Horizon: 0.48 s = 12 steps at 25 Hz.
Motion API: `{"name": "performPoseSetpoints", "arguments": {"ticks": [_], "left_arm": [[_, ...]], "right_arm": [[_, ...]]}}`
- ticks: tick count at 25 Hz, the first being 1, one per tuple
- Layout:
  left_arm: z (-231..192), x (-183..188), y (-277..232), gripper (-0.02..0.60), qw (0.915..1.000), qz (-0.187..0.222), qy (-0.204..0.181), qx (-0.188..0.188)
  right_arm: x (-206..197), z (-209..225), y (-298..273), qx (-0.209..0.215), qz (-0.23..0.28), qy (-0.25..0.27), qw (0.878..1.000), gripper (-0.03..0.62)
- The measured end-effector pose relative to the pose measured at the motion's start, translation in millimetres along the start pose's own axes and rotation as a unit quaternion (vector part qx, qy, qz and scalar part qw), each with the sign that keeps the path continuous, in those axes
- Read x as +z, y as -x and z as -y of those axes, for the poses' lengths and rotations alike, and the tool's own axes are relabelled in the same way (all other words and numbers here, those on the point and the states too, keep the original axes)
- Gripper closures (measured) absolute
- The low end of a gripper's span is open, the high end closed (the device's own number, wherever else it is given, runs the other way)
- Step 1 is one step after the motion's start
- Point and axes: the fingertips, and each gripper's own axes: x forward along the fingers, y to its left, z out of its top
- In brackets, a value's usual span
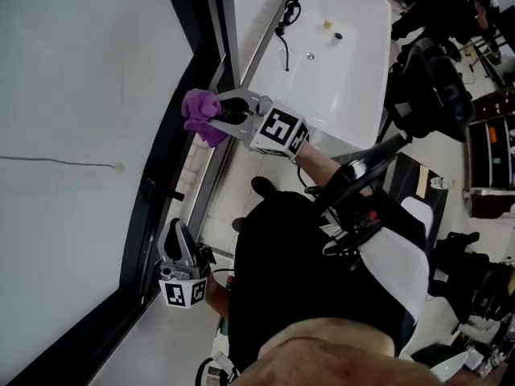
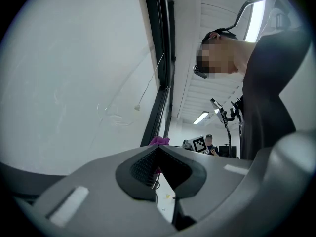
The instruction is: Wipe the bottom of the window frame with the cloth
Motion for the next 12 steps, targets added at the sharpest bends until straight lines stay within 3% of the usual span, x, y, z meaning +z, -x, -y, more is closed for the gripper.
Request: {"name": "performPoseSetpoints", "arguments": {"ticks": [6, 12], "left_arm": [[7.1, -2.2, -15.2, 0.581, 0.9999, -0.013, 0.000, -0.010], [6.5, -6.7, -18.8, 0.581, 0.9995, -0.026, -0.005, 0.016]], "right_arm": [[23.7, -13.7, 23.9, 0.015, 0.048, -0.007, 0.999, 0.523], [16.8, -17.8, 21.6, 0.037, 0.052, -0.027, 0.998, 0.523]]}}
